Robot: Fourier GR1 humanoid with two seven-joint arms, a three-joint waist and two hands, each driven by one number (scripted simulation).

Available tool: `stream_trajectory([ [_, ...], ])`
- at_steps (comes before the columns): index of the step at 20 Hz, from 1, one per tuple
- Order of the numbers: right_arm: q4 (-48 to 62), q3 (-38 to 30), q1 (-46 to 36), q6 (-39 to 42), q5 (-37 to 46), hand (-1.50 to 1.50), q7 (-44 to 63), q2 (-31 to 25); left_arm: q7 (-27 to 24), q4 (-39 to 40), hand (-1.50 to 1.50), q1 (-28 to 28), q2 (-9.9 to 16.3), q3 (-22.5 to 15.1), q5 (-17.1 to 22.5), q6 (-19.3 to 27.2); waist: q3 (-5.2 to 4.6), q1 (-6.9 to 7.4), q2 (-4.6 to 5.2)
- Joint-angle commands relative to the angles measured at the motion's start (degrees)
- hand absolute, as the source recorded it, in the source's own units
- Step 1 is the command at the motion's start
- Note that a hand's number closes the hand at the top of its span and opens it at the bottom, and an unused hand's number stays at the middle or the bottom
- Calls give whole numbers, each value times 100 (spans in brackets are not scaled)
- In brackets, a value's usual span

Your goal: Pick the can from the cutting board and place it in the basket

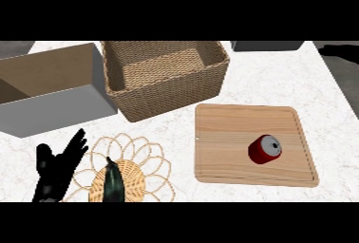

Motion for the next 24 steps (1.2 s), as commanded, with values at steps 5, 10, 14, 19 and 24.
stream_trajectory([
  [5,-226,-486,273,691,-954,-150,510,-512,369,220,0,25,-177,-138,-185,75,-18,65,66],
  [10,-399,-590,673,488,-676,-150,353,-207,-36,551,0,158,-280,-89,-212,-130,-19,93,79],
  [14,-1058,-633,1163,108,-555,-150,562,143,749,-49,0,-24,-104,48,-209,48,-13,69,61],
  [19,-588,-11,1245,-71,802,-150,173,1006,-34,221,0,436,-402,-187,-387,-130,-16,200,95],
  [24,-509,458,1597,-191,1956,-150,-144,1646,321,279,0,-41,-161,179,-252,-307,-15,153,98],
])
